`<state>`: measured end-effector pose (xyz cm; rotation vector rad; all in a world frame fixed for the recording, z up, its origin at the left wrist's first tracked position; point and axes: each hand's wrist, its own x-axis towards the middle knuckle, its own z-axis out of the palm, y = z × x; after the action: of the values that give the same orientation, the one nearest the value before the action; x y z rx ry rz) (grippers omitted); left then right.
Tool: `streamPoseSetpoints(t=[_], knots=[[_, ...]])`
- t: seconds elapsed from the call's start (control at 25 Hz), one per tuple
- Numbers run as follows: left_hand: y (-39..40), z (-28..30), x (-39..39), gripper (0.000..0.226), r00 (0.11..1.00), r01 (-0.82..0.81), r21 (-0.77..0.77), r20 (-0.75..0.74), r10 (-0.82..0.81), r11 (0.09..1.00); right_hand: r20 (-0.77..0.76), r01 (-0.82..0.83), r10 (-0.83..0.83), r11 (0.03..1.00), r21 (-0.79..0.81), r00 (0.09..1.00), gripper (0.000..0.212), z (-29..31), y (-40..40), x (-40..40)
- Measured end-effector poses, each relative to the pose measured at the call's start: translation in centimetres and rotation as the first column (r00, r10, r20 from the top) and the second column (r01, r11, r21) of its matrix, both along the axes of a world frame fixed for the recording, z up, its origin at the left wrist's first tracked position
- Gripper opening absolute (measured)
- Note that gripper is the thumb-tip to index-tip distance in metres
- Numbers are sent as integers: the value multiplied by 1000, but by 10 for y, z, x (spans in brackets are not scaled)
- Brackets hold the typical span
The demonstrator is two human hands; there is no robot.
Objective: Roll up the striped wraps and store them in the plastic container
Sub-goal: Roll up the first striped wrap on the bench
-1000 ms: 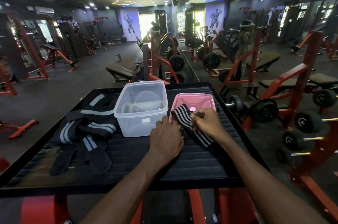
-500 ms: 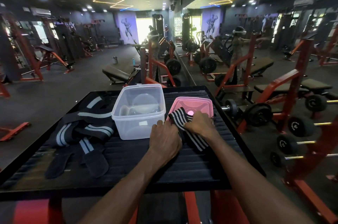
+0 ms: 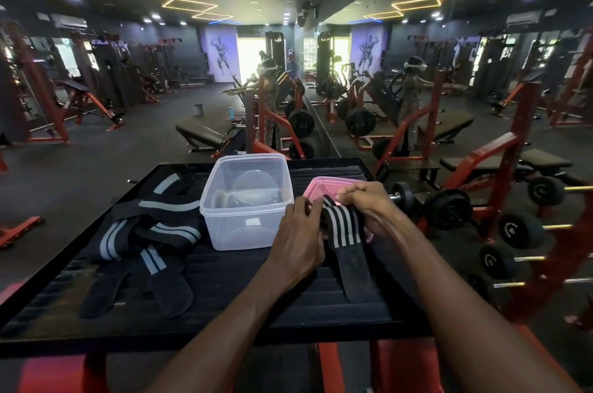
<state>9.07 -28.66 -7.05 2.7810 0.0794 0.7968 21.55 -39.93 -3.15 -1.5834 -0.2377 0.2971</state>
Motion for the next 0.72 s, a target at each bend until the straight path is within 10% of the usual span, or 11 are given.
streamPoseSetpoints(t=[0.2, 0.36, 0.48, 0.72], knots=[[1, 9, 24, 65, 997, 75, -450, 44, -62, 890, -36, -75, 85, 974, 213, 996, 8, 31, -17, -17], [1, 13, 31, 33, 960, 161, -470, 277, -27, 868, -56, -84, 90, 992, 90, 994, 12, 30, -34, -13], [-19, 16, 25, 51, 922, 310, -558, 373, -101, 770, -187, -47, 43, 999, -17, 981, 18, 11, -45, -6], [-37, 7, 21, 47, 887, 461, -618, 354, -298, 637, -348, -47, 107, 983, 177, 932, 29, 9, -52, -12]])
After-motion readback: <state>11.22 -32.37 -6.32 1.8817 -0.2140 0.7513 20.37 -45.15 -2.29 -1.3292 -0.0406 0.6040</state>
